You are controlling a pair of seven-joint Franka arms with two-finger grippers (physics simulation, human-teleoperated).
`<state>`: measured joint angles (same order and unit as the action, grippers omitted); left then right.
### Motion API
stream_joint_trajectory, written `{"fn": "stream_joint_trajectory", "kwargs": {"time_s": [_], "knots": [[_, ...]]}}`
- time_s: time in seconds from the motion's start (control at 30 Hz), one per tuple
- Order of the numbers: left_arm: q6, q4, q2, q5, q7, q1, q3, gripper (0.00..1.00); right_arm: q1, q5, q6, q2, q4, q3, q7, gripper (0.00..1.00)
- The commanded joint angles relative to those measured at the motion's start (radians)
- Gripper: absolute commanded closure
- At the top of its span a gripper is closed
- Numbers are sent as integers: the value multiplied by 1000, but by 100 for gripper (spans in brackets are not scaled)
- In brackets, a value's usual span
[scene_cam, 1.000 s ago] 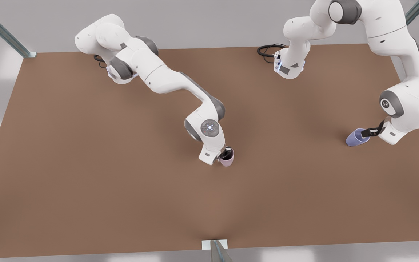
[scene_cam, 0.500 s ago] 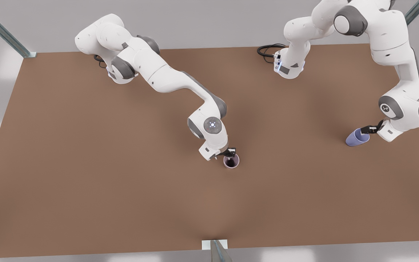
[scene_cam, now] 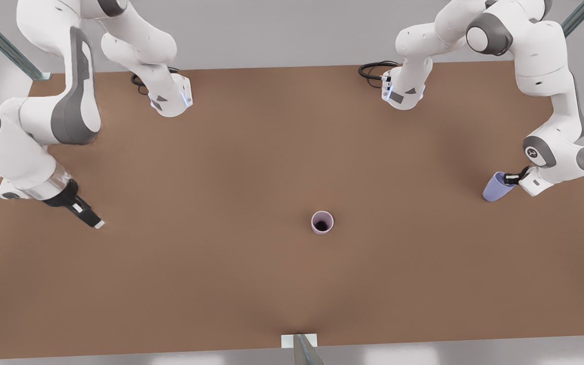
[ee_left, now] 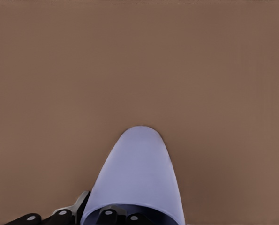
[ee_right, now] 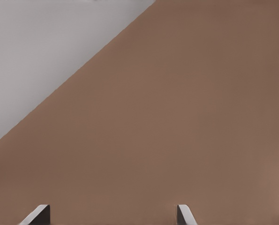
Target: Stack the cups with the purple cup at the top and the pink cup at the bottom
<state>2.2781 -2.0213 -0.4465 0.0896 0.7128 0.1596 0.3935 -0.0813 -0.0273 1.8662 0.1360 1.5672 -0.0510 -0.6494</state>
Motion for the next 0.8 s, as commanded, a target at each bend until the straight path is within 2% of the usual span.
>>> {"fn": "stream_joint_trajectory", "kwargs": {"time_s": [0.0, 0.1, 0.27, 0.33, 0.47, 0.5, 0.57, 0.63, 0.7, 0.77], "knots": [[-6, 1, 2, 27, 86, 0, -1, 70, 34, 29, -260, -18, -26, -4, 760, 0], [-6, 4, 11, 27, 83, 0, -8, 75, -2, 12, -337, -7, -108, -1, 757, 0], [-32, 38, 31, 50, 17, -5, -64, 79, -2, 27, -323, 24, -144, -3, 757, 0], [-210, 162, 34, 50, -99, -52, -87, 79, -3, 27, -323, 50, -168, -3, 757, 0], [-454, 352, 42, 53, -464, -296, -108, 79, -3, 27, -325, 50, -170, -3, 757, 0], [-531, 417, 39, 101, -581, -301, -180, 79, -3, 27, -323, 50, -171, -3, 757, 0], [-546, 467, 29, 102, -861, -304, -350, 79, -5, 27, -325, 50, -171, -3, 757, 0], [-548, 518, 14, 102, -1082, -304, -472, 79, -5, 26, -325, 48, -174, -3, 755, 0], [-545, 556, -15, 99, -1213, -325, -533, 79, -11, 26, -325, 50, -191, -1, 755, 0], [-540, 645, -78, 99, -1317, -394, -532, 79, -3, 30, -325, 51, -191, 5, 758, 0]]}}
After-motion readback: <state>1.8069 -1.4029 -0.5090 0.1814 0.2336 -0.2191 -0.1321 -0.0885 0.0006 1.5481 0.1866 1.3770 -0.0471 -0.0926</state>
